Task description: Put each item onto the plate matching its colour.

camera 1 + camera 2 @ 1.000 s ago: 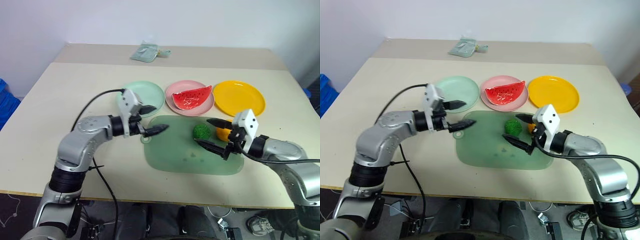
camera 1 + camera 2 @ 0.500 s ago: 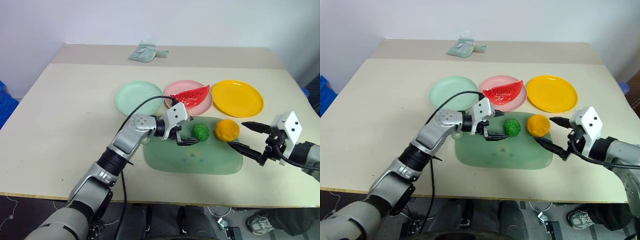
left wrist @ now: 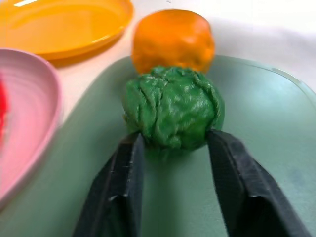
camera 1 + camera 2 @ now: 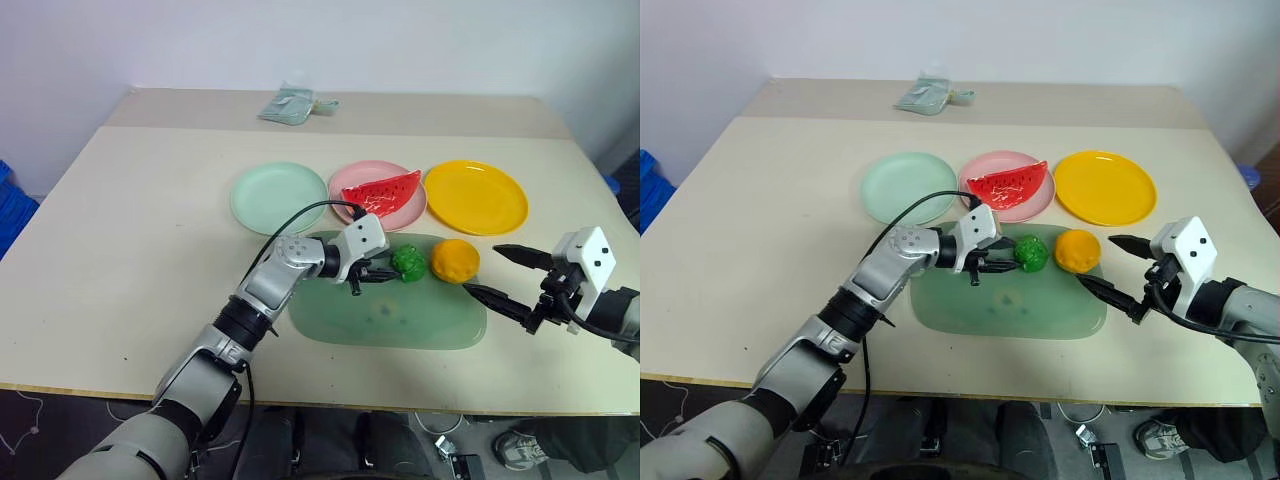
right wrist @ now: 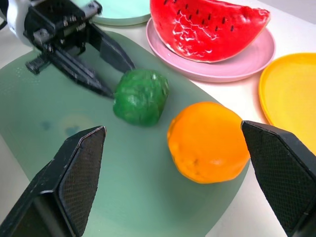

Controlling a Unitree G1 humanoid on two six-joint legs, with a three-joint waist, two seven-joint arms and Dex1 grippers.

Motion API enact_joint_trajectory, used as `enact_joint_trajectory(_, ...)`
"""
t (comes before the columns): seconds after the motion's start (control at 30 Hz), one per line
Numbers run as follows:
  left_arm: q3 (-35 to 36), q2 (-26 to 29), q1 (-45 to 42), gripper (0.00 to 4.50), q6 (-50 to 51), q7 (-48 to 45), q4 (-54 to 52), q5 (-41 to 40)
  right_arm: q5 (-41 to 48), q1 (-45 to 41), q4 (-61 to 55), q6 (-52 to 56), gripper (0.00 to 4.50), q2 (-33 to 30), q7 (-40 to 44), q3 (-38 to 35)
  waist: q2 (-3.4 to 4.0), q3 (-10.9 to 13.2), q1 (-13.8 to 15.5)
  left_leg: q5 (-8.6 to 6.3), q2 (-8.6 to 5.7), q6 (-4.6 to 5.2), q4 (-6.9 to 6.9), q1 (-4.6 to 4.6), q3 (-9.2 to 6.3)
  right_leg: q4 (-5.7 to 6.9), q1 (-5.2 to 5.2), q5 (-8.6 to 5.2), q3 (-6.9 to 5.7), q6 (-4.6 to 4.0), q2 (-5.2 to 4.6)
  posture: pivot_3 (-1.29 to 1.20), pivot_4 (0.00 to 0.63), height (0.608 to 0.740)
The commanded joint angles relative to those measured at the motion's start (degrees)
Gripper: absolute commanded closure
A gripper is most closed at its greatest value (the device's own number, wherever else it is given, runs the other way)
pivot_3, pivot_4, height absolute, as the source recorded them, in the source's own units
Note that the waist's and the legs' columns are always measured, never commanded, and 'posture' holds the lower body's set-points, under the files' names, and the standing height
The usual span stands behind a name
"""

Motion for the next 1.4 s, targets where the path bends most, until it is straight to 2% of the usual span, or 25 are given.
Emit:
enact_joint_trajectory(0.03, 4.8, 2.1, 1.9, 2.73, 0.2, 1.6, -5.8, -1.5, -0.2, -1.1, -0.4, -1.5, 0.00, 0.4, 0.0, 0.4, 0.00, 0.0, 0.0, 0.02, 0.01, -0.04, 0.00, 0.00, 0.00, 0.00, 0.00, 0.00, 0.00, 0.00, -0.01, 0.00, 0.150, 0.740)
enact_joint_trajectory(0.2, 16.2, 10.2, 9.5, 2.73, 9.0, 4.4, -21.1, -7.3, -1.7, -1.2, 2.9, -4.7, 0.00, 0.9, 1.2, 0.8, 0.01, 0.0, -0.4, 0.03, 0.03, -0.06, -0.03, 0.00, -0.01, 0.02, -0.04, 0.00, 0.03, 0.00, -0.04, 0.00, 0.150, 0.740)
enact_joint_trajectory(0.33, 23.7, 14.2, 12.8, 2.73, 15.9, 10.5, -25.1, -8.4, -2.9, -2.0, 5.7, -6.7, 0.00, 1.3, 1.9, 1.5, 0.02, 0.0, 0.0, 0.03, 0.03, -0.06, -0.02, 0.00, -0.01, 0.01, -0.01, 0.00, 0.02, 0.00, -0.09, 0.00, 0.150, 0.740)
enact_joint_trajectory(0.47, 28.8, 12.6, 9.5, 2.73, 20.2, 21.7, -21.0, -6.6, -4.4, -3.5, 9.3, -8.8, 0.00, 1.7, 2.5, 3.2, 0.01, 0.0, 0.4, 0.02, 0.00, -0.06, 0.00, 0.00, -0.02, -0.01, 0.03, 0.00, 0.00, 0.00, -0.09, 0.00, 0.150, 0.740)
enact_joint_trajectory(0.6, 28.2, 10.5, 5.0, 2.73, 19.4, 28.2, -12.6, -3.8, -5.7, -5.2, 12.4, -11.4, 0.00, 2.3, 2.9, 5.1, 0.00, 0.0, 0.3, 0.03, -0.04, -0.07, 0.01, 0.01, -0.02, 0.01, 0.03, 0.01, -0.03, 0.01, -0.06, 0.00, 0.150, 0.740)
enact_joint_trajectory(0.67, 28.1, 9.0, 2.6, 2.11, 17.8, 29.3, -7.3, -3.9, -5.9, -5.9, 13.6, -12.2, 0.00, 2.6, 3.0, 5.5, 0.00, 0.0, 0.3, 0.03, -0.05, -0.07, 0.01, 0.01, -0.01, 0.04, 0.01, 0.01, -0.04, 0.01, -0.03, 0.00, 0.150, 0.740)
enact_joint_trajectory(0.73, 27.8, 8.2, 1.3, 1.38, 16.4, 28.7, -4.2, -4.4, -6.1, -6.3, 14.4, -12.7, 0.00, 2.8, 2.8, 5.5, 0.00, 0.0, 0.2, 0.04, -0.05, -0.08, 0.01, 0.01, 0.01, 0.04, 0.00, 0.01, -0.08, 0.01, 0.01, 0.00, 0.150, 0.740)
enact_joint_trajectory(0.8, 27.9, 7.5, 0.3, 0.29, 14.7, 28.4, -2.5, -4.8, -5.2, -6.8, 15.3, -11.5, 0.00, 3.1, 2.7, 5.4, 0.00, 0.0, 0.2, 0.04, -0.05, -0.08, 0.00, 0.01, 0.02, 0.04, -0.01, 0.01, -0.08, 0.01, 0.01, 0.00, 0.150, 0.740)
enact_joint_trajectory(0.83, 28.1, 7.3, -0.1, 0.06, 14.2, 28.3, -2.2, -5.0, -4.7, -6.9, 15.7, -10.7, 0.00, 3.1, 2.8, 5.3, 0.00, 0.0, 0.2, 0.04, -0.05, -0.09, 0.00, 0.01, 0.03, 0.04, -0.02, 0.01, -0.08, 0.01, 0.01, 0.00, 0.150, 0.740)
enact_joint_trajectory(0.93, 27.3, 8.7, 0.5, 0.06, 11.7, 27.7, -3.0, -3.7, -4.5, -6.3, 14.8, -9.8, 0.00, 3.4, 2.2, 5.3, -0.01, 0.0, 0.1, 0.05, -0.04, -0.11, -0.01, 0.01, 0.02, 0.05, -0.03, 0.01, -0.08, 0.01, 0.01, 0.00, 0.150, 0.740)
enact_joint_trajectory(1.07, 29.0, 10.8, 3.7, 0.06, 10.8, 22.5, -8.7, -7.9, -6.7, -6.6, 11.8, -10.0, 0.00, 5.3, -1.5, 7.1, 0.00, 0.0, -0.1, 0.06, -0.03, -0.13, -0.03, 0.00, 0.03, 0.05, -0.07, 0.01, -0.01, 0.01, -0.02, 0.00, 0.150, 0.740)
enact_joint_trajectory(1.27, 26.0, 18.4, 16.4, 0.06, 12.1, 5.3, -26.9, -16.9, -11.5, -11.4, 12.5, -9.2, 0.00, 9.1, -8.1, 13.5, 0.04, 0.0, -1.2, 0.08, -0.01, -0.20, -0.10, 0.01, 0.01, 0.05, -0.10, 0.00, 0.02, 0.00, -0.08, 0.00, 0.150, 0.740)
enact_joint_trajectory(1.4, 21.3, 21.0, 21.8, 0.06, 13.7, -0.6, -35.0, -20.0, -13.7, -14.4, 15.7, -7.7, 0.00, 10.4, -10.7, 15.7, 0.03, 0.0, -1.1, 0.08, -0.03, -0.20, -0.10, 0.01, -0.01, 0.04, -0.06, 0.00, 0.00, -0.01, -0.15, 0.00, 0.150, 0.740)
